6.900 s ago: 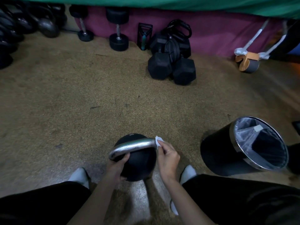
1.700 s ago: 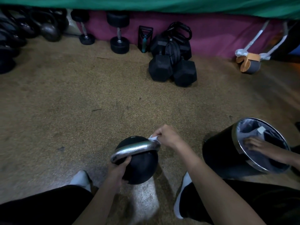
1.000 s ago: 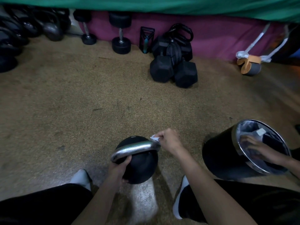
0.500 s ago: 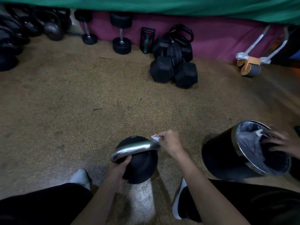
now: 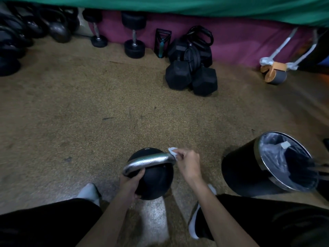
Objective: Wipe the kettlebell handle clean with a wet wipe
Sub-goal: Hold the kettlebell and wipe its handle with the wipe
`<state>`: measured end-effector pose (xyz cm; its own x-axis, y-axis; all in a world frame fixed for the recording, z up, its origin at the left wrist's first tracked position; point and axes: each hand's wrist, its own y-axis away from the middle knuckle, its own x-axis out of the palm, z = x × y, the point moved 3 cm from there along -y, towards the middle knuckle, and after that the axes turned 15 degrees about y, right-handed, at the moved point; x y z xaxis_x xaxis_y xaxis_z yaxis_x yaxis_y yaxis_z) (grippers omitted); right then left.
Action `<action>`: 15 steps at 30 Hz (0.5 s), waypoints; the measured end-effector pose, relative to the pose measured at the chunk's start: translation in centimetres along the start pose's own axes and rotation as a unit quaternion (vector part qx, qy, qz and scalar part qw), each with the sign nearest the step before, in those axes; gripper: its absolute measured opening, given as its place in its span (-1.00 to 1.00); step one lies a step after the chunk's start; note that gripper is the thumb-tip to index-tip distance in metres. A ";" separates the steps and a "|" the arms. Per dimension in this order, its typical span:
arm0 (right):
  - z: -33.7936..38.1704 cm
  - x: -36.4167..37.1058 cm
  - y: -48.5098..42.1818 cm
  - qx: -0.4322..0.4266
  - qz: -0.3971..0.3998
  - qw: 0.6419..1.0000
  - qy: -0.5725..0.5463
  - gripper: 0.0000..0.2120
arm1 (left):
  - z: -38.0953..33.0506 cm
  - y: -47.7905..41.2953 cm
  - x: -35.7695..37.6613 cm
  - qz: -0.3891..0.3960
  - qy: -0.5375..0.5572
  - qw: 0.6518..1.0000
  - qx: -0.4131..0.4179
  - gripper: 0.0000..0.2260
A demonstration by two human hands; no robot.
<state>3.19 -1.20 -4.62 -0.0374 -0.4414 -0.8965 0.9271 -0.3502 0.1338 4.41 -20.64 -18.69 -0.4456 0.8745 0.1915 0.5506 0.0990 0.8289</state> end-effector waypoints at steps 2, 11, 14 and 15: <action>-0.1 -0.1 1.1 -0.004 -0.033 0.999 -0.027 -0.73 | 0.0 0.1 0.1 0.006 -0.001 1.000 -0.007 -0.36; -0.1 1.0 0.8 0.042 -0.056 0.996 -0.049 -0.73 | 0.1 0.2 0.3 0.009 -0.002 1.000 -0.016 -0.35; 0.2 1.4 2.0 0.038 -0.088 0.992 -0.076 -0.72 | 0.1 0.2 0.3 0.003 -0.004 1.000 -0.019 -0.35; 0.1 1.7 2.5 0.039 -0.097 0.991 -0.086 -0.71 | 0.1 0.1 0.3 0.001 -0.005 1.000 -0.018 -0.35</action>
<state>5.41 -2.93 -5.71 -0.2816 -0.4919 -0.8239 0.8648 -0.5021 0.0041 4.43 -20.34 -18.60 -0.4362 0.8799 0.1884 0.5262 0.0796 0.8467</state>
